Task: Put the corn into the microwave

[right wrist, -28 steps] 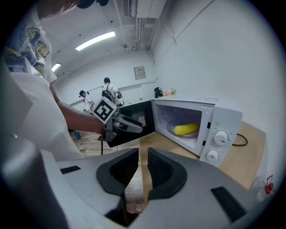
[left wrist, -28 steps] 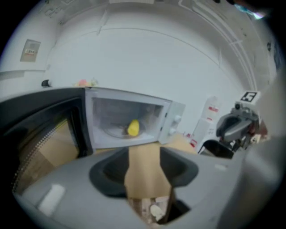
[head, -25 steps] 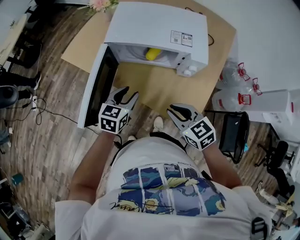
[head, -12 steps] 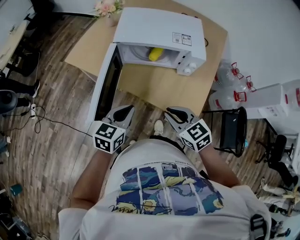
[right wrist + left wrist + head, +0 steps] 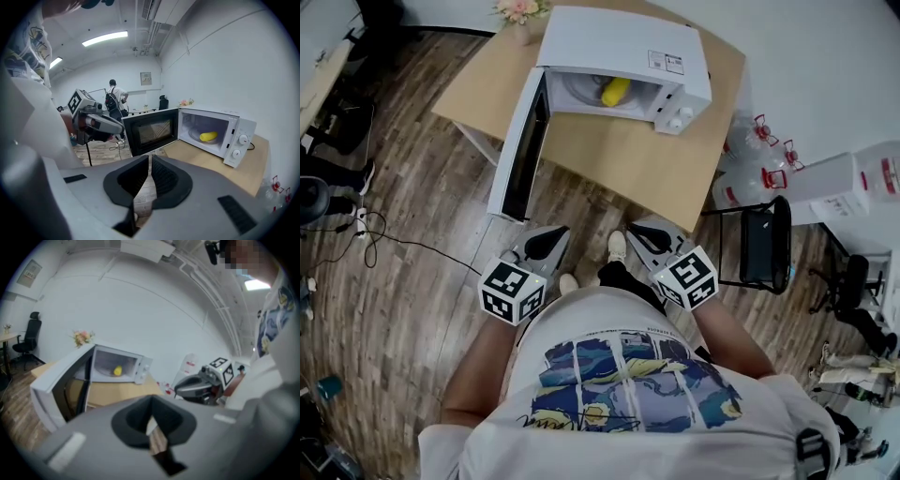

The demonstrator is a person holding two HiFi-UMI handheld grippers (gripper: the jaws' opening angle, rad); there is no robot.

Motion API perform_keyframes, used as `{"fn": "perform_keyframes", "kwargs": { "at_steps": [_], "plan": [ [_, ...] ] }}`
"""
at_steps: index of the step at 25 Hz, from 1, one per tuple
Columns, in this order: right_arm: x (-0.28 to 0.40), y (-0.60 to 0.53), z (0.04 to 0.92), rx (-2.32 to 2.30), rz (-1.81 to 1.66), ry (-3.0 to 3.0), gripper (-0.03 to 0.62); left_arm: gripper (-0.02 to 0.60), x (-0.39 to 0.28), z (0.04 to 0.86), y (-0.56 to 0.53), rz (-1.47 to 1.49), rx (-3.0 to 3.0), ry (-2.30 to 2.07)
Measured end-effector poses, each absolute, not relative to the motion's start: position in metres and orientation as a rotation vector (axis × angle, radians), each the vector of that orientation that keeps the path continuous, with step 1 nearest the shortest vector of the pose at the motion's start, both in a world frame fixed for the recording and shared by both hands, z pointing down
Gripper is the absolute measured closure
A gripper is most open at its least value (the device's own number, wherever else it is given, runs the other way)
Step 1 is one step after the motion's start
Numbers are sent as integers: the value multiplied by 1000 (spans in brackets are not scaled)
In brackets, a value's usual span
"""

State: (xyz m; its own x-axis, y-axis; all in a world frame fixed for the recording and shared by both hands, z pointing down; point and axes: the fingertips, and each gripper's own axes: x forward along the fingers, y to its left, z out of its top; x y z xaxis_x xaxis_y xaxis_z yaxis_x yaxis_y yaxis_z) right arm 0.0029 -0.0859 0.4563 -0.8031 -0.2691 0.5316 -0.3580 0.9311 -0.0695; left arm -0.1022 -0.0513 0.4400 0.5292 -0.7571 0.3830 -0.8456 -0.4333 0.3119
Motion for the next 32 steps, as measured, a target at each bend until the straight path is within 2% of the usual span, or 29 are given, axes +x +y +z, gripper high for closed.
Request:
{"fn": "perform_keyframes", "kwargs": {
  "at_steps": [10,32],
  "plan": [
    [-8,-40,460,436,199,-2554,576,572,-103,439,-15,275,2349,-1284],
    [-21,-28,457,415,149,-2543,582,572,-112,437,-4,309,2382,-1310]
  ]
}}
